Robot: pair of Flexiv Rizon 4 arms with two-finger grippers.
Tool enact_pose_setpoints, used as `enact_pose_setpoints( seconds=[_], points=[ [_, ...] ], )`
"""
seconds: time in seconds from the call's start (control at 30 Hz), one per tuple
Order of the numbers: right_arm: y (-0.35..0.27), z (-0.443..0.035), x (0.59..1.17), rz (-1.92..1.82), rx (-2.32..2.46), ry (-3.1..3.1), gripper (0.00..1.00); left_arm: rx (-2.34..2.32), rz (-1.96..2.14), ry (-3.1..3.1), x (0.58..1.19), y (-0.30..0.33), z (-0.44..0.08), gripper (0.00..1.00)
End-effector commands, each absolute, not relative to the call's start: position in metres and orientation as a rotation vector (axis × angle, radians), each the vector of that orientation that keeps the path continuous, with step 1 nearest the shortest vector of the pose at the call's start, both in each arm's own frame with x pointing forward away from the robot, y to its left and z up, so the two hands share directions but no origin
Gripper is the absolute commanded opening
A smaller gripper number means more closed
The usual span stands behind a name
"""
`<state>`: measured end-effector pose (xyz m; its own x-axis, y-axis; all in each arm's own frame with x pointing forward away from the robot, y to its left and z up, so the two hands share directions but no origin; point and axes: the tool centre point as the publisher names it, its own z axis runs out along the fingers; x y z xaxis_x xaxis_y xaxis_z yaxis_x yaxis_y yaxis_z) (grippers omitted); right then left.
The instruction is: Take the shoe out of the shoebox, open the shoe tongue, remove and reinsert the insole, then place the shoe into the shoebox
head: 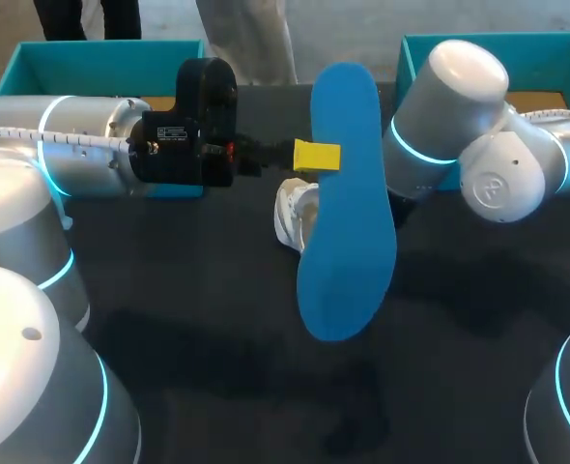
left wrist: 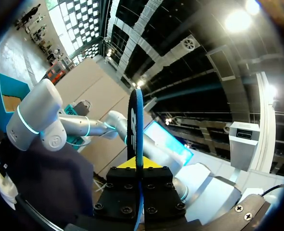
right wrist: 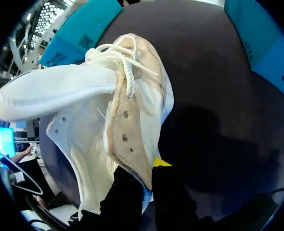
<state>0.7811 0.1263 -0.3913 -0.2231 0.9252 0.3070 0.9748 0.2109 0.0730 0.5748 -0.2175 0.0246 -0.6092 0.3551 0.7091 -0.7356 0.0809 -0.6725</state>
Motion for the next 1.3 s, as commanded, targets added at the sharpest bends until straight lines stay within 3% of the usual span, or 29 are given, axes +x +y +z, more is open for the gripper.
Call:
enact_pose_setpoints(
  seconds=[0.03,0.67,1.3],
  points=[
    [0.131,-0.392,0.778,-0.371,-1.818,-2.274,1.0,0.397,1.66,-1.528,0.573,-0.217,0.024,0.0],
    [0.131,-0.335,0.764,-0.429,-1.744,-2.374,1.0,0.397,1.66,-1.528,0.573,-0.217,0.024,0.0],
    [0.131,-0.335,0.764,-0.429,-1.744,-2.374,1.0,0.397,1.66,-1.528,0.573,-0.217,0.024,0.0]
  ],
)
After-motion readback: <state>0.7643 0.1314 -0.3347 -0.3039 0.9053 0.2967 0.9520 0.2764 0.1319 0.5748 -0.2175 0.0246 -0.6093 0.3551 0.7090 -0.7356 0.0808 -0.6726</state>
